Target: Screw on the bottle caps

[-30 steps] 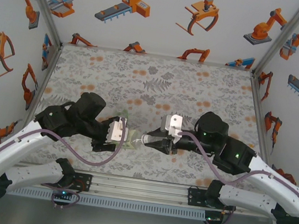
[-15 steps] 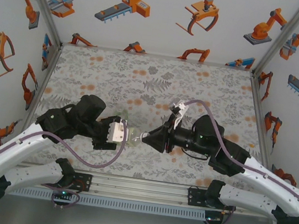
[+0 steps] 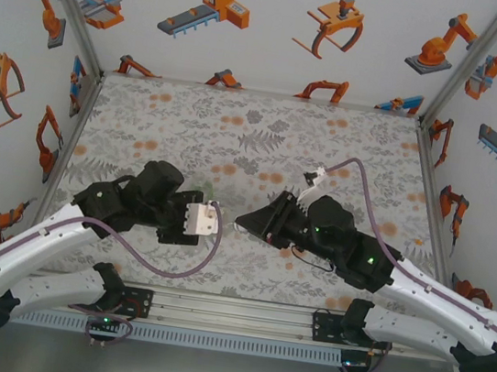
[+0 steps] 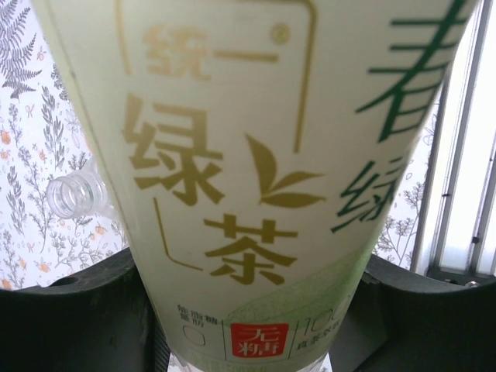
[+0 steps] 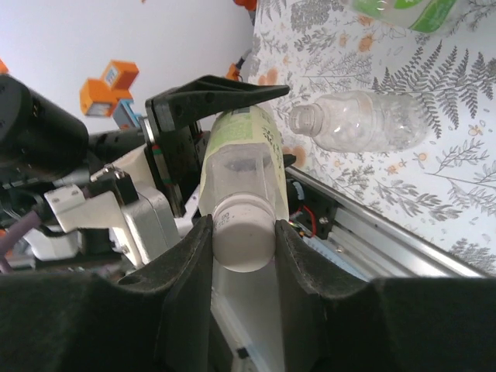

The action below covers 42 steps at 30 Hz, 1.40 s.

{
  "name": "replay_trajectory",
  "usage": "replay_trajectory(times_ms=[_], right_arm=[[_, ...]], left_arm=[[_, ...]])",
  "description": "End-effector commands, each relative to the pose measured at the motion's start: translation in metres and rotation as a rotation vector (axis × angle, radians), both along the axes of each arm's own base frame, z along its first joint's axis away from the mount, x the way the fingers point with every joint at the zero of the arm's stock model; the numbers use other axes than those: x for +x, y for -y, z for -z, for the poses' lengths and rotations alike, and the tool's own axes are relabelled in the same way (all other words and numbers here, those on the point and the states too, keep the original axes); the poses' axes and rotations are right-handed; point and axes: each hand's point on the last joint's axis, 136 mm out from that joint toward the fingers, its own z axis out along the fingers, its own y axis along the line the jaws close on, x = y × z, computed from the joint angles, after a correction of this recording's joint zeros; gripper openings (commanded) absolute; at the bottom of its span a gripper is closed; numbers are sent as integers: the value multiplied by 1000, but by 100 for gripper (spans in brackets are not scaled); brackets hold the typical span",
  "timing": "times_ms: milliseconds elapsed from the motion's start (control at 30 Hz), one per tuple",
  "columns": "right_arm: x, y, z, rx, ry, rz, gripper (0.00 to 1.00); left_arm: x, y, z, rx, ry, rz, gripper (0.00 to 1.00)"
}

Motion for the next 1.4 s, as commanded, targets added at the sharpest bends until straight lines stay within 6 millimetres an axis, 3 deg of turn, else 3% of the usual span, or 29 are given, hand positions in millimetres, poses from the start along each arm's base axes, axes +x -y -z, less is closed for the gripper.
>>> replay_trajectory(times_ms=[0,133,433,567,800,1000,1167,1367], right_arm=[[-3,-4,36,7,-157,47,0],[-2,1,38,2,-142,59,0],[-2,21,19,-81,7,47,46],[-3,26,5,-137,93,14,58],[-1,42,-27,-187,286,3,61],[-7,58,-74,-230,577,-56,61],[-29,52,-103,-285,940,-236,57],[-74,34,-102,-362,1441,-587,55]], left_arm=[[3,39,-41,-184,96,96,0],[3,40,-33,-157,96,100,0],[1,38,-19,-130,82,112,0],[1,38,-15,-119,72,110,0],[-2,38,-16,-128,58,113,0],[-6,37,-29,-148,64,117,0],[-14,35,-40,-163,28,136,0],[-27,31,-46,-175,-32,146,0]])
